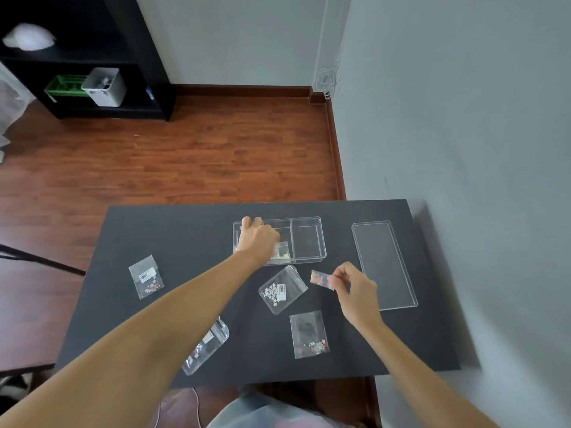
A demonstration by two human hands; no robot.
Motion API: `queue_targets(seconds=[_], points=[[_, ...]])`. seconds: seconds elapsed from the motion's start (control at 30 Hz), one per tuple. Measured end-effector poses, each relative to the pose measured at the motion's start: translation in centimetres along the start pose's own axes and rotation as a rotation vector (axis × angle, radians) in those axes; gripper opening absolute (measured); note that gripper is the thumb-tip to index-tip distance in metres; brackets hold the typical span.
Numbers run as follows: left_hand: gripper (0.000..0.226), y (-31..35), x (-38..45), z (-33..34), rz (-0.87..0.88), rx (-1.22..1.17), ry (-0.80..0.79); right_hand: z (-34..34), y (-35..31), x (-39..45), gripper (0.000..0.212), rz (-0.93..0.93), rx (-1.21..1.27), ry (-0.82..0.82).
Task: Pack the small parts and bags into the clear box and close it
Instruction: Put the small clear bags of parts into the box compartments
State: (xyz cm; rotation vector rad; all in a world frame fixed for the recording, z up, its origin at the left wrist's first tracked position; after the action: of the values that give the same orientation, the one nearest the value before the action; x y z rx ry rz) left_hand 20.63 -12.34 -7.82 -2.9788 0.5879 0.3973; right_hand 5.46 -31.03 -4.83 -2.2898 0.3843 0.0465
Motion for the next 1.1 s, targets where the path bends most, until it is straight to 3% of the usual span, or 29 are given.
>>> queue_targets(seconds=[0.2,0.4,0.57,0.77,0.87,1.1], points=[[0.040,-1.0,-2.6,-0.2,-0.042,-0.345,0.097,0.2,-0.8,0.8,0.017,-0.024,0.085,-0.053],[0.034,-4.1,-8.0,0.4,-0.174,-0.571,0.225,0.2,-3.3,2.5,0.014,-0.036,0.027,-0.086],[0.045,-7.9,-13.5,3.7,-0.340,-0.561,0.019,0.9,-5.5,5.0,0.008,-0.127,-0.155,-0.120],[0.088,-10.2,-18.7,6.2,-0.416,-0.472,-0.207,3.3,-6.9,8.5,0.020,-0.233,-0.318,-0.101],[0.102,-9.8,-20.1,6.9,-0.409,-0.406,-0.232,4.6,-7.0,9.4,0.021,-0.325,-0.385,-0.109],[0.096,-8.4,-20.8,8.2,-0.446,-0.395,-0.215,7.2,-7.4,10.2,0.019,-0.436,-0.717,-0.256]])
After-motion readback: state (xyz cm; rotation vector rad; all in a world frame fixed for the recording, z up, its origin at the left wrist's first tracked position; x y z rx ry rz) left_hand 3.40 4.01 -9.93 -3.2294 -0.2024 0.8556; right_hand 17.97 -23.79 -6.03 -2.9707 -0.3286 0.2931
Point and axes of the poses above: each hand's wrist, its own x-axis towards the middle knuckle, its own z-axis out of the palm, y = z × x, the point moved 2 cm from there along x, towards the middle knuckle, and after that the axes turned 4 degrees about -z, right-handed, at the moved point
